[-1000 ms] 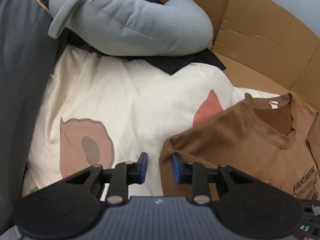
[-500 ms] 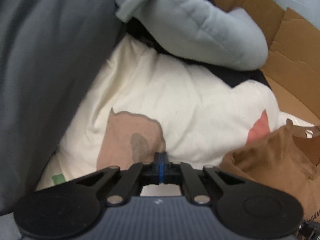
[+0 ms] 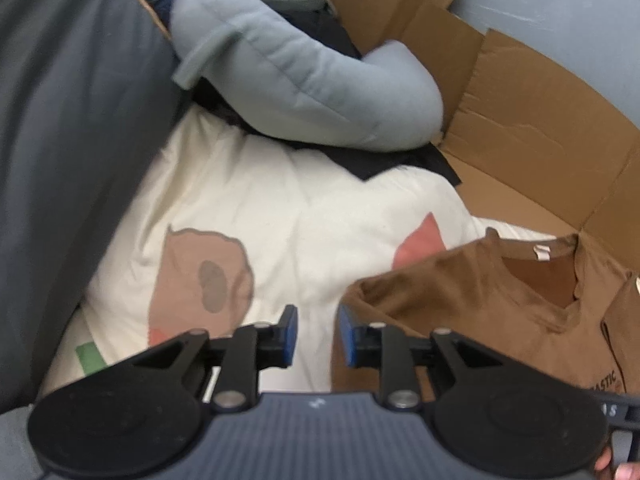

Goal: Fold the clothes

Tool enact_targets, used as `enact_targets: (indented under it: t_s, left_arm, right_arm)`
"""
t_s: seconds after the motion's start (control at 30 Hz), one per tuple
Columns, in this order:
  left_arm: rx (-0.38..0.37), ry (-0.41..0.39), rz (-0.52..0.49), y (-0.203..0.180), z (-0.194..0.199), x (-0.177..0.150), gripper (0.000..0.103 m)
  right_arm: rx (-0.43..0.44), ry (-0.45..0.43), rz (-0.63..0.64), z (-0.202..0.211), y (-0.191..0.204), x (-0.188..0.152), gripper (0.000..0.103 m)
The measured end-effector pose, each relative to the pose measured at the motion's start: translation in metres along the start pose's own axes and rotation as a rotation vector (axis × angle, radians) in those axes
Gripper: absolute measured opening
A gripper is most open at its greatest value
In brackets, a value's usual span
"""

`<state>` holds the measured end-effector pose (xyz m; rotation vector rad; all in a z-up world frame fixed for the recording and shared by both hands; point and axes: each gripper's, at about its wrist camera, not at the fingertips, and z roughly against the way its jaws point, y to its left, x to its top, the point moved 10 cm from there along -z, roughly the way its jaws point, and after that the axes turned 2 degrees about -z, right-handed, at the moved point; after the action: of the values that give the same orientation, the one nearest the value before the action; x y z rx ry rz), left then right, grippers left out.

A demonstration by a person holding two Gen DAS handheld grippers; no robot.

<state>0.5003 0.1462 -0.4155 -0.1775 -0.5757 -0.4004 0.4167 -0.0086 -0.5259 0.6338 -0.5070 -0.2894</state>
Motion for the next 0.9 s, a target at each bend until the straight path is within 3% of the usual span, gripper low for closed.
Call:
enact_targets:
  t_s: [0.07, 0.17, 0.3, 0.5, 0.53, 0.7, 0.9]
  left_arm:
    - [-0.009, 0.005, -0.012, -0.005, -0.006, -0.002, 0.026]
    - [0.009, 0.02, -0.031, -0.009, -0.018, -0.006, 0.026]
    - [0.037, 0.022, 0.001, -0.006, -0.034, -0.007, 0.027]
    - [0.091, 0.007, 0.018, -0.007, -0.038, -0.009, 0.03]
    - [0.094, 0.006, 0.025, -0.006, -0.034, -0.009, 0.034]
    - [0.097, -0.024, 0.015, -0.006, -0.003, -0.012, 0.033]
    - [0.046, -0.038, -0.002, -0.02, 0.038, -0.041, 0.025]
  right_arm:
    - [-0.012, 0.015, 0.026, -0.004, 0.0, 0.002, 0.017]
    - [-0.038, 0.027, 0.081, -0.004, -0.001, 0.003, 0.004]
    - [-0.046, 0.018, 0.129, -0.001, 0.001, 0.0, 0.003]
    - [-0.094, -0.023, 0.185, 0.006, 0.0, 0.001, 0.011]
    - [-0.108, -0.038, 0.189, 0.01, 0.0, 0.001, 0.014]
    - [-0.143, -0.06, 0.198, 0.031, -0.001, -0.001, 0.014]
    - [-0.078, -0.052, 0.299, 0.049, 0.021, -0.012, 0.013]
